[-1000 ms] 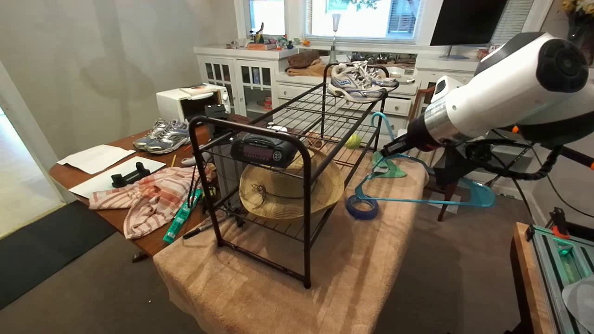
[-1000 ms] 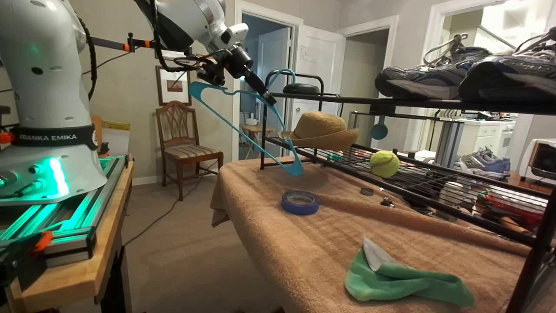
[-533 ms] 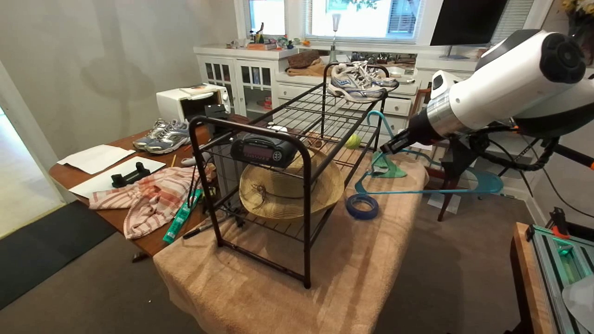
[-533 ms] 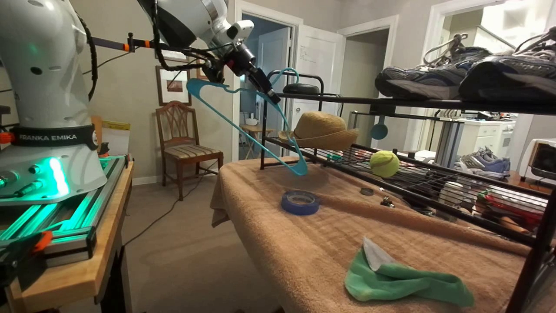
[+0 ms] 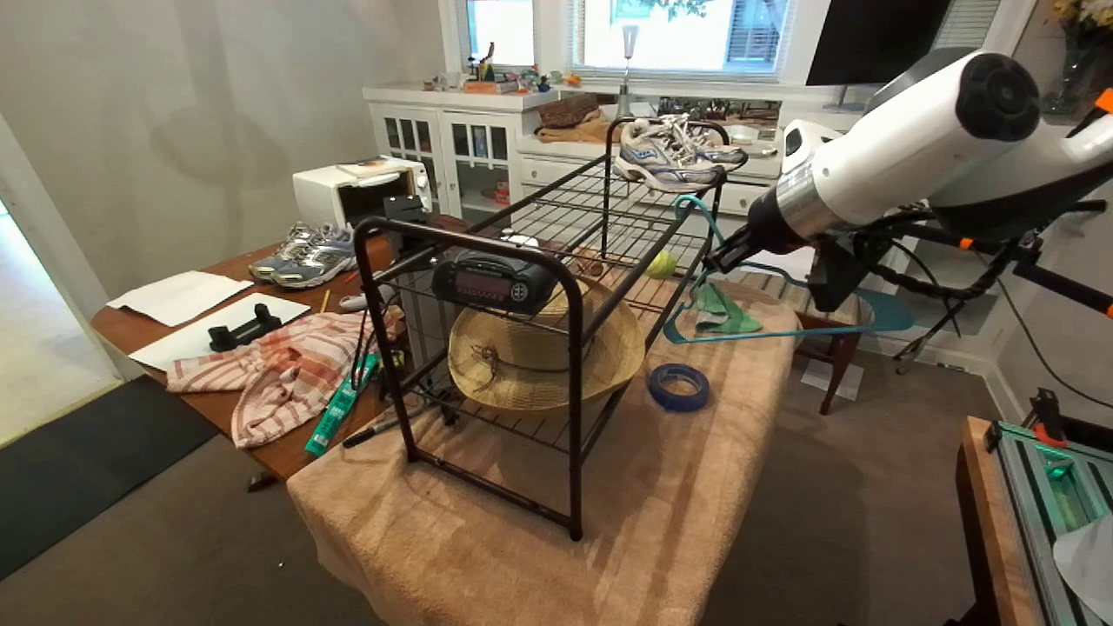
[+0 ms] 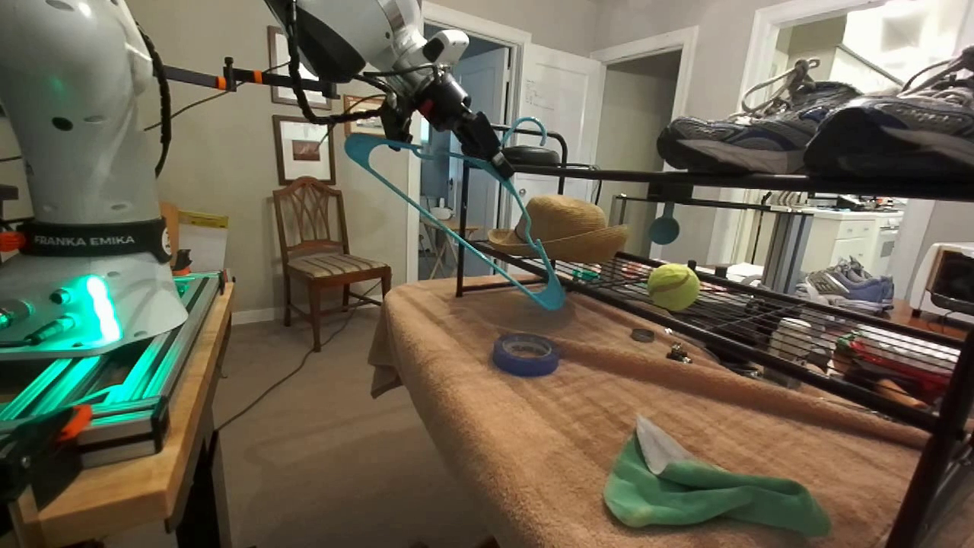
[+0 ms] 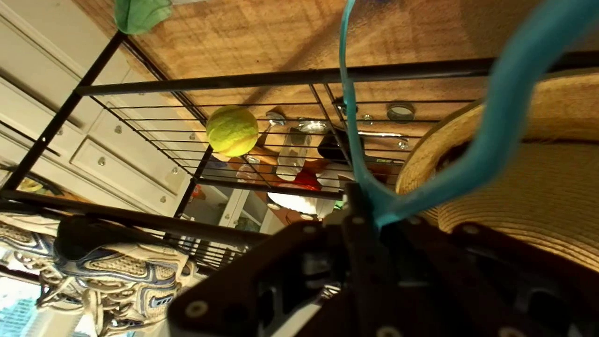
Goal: Move the blue hanger to the left side of the shoe rack.
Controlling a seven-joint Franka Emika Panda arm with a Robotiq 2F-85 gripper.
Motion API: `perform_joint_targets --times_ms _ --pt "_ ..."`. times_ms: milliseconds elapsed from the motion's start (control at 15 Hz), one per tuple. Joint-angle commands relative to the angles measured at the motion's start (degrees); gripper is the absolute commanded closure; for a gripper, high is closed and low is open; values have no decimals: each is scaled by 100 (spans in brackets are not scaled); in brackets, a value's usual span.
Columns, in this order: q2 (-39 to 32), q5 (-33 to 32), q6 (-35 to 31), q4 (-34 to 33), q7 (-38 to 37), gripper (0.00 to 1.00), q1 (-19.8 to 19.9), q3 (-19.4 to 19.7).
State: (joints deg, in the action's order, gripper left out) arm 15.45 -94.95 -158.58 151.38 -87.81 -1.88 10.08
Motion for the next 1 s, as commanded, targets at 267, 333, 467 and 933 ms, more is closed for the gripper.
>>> perform_joint_targets --times_ms 267,333,467,933 --pt "-857 237 -46 -549 671 98 22 116" --pt "-919 268 -43 -603 728 98 22 121" --pt "-1021 340 -37 -693 847 98 24 132" --pt "-1226 732 -10 -868 1296 68 26 174"
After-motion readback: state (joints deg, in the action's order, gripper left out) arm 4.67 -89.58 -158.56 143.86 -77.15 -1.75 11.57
